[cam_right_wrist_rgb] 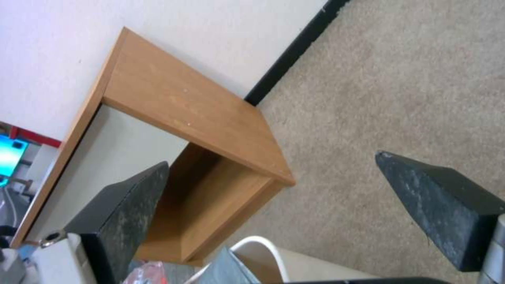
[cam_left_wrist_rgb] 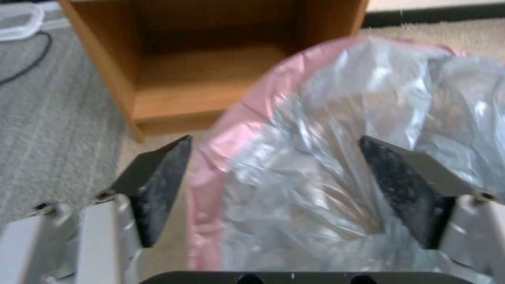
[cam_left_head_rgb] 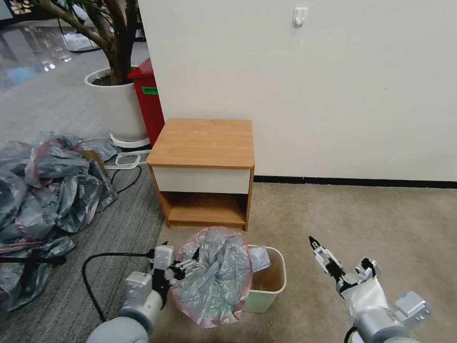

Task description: Pick up the garbage bag from the table and place it over the trash can.

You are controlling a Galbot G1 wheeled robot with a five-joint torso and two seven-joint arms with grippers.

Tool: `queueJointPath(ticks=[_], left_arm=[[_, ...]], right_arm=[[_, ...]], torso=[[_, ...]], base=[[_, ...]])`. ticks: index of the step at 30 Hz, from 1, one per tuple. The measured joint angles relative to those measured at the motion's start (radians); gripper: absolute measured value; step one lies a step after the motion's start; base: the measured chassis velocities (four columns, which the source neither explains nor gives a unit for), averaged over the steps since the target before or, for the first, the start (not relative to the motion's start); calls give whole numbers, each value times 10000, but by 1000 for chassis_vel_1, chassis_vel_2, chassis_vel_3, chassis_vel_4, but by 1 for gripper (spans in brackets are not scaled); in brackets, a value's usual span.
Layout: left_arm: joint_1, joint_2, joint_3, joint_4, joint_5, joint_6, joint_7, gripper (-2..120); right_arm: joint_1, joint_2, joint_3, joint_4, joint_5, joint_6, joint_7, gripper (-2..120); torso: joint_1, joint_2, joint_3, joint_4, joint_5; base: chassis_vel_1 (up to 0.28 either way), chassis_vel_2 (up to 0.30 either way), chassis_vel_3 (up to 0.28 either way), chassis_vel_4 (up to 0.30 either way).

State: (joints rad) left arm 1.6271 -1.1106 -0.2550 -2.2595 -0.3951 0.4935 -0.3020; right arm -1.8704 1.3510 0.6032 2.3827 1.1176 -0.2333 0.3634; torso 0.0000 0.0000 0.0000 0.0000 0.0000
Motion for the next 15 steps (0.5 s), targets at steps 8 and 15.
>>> queueJointPath(ticks=[8, 15], left_arm=[[-640, -71, 605, 687, -34, 142, -346, 68], [-1028, -18, 820, 1023, -258, 444, -574, 58]], right_arm=[[-114, 280, -32, -11, -278, 118, 41, 100], [-119, 320, -40, -70, -308, 201, 118, 100]], torso=[[0, 0, 0, 0, 0], [0, 0, 0, 0, 0]], base=[[0, 0, 0, 0], [0, 0, 0, 0]])
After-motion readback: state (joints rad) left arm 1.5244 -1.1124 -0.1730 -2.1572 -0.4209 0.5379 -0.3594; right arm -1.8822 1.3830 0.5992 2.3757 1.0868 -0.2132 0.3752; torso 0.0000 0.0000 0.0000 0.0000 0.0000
